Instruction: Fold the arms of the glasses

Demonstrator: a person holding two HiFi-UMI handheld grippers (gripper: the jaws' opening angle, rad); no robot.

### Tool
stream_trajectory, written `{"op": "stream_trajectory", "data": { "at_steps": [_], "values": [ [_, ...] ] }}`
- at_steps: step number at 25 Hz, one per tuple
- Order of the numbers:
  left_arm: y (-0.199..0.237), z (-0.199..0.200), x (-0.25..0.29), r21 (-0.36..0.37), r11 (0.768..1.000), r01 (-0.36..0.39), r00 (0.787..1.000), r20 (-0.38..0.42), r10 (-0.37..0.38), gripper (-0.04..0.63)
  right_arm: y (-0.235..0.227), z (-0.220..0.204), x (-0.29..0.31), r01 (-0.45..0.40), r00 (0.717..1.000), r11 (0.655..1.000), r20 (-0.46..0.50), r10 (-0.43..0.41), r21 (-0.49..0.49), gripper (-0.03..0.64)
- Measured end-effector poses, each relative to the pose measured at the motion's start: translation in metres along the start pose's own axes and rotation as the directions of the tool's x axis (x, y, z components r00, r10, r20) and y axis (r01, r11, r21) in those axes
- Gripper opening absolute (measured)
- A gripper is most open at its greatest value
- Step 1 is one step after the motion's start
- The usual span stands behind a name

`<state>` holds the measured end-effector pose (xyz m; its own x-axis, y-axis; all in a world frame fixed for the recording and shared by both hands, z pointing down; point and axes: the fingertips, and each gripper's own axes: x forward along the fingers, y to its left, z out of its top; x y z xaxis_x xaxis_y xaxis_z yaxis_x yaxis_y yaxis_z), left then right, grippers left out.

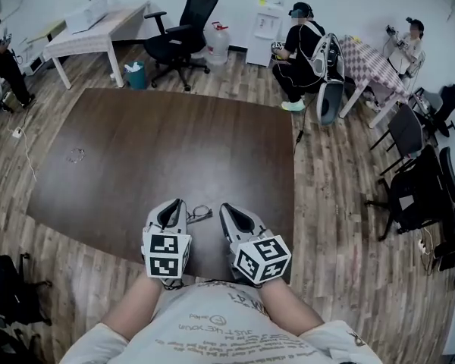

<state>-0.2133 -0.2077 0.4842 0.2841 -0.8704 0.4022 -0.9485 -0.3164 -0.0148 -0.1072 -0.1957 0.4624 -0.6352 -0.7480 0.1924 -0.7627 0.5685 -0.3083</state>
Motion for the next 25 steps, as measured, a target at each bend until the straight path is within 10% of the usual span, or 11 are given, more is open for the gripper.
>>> {"op": "stream_trajectory", "data": {
  "at_steps": [25],
  "values": [
    [0.016, -0.003, -0.018, -0.014, 1.000, 0.016, 0.999, 0.042, -0.015, 0.015, 0.014, -0.006, 0.018, 0.022, 1.000, 0.999, -0.008, -0.023, -0.039, 0.012]
  ]
}}
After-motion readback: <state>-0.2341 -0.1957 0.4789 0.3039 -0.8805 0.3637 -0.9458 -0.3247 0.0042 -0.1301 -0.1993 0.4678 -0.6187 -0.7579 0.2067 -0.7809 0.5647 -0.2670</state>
